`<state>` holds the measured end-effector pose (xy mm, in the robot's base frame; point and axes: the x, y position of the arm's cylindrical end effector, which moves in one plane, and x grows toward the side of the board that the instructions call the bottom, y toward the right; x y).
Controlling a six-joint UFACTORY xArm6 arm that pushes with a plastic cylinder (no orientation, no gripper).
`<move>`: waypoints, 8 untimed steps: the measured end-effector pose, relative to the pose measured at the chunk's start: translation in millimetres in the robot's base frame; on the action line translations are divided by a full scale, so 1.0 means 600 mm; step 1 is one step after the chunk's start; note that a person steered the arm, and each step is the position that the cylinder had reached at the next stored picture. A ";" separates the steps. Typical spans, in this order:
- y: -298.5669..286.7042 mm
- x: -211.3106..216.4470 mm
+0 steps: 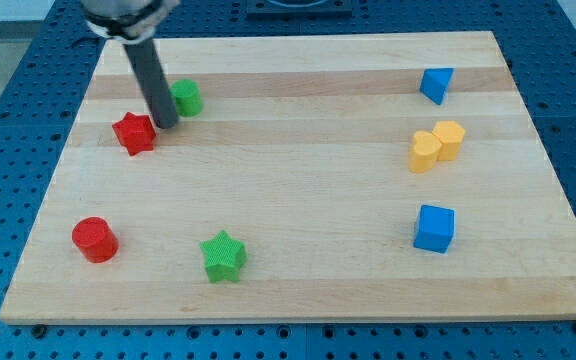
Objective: Push the green star down and bottom center
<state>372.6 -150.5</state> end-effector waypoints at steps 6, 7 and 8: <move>-0.040 0.410; -0.040 0.410; 0.062 0.411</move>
<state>619.0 -113.2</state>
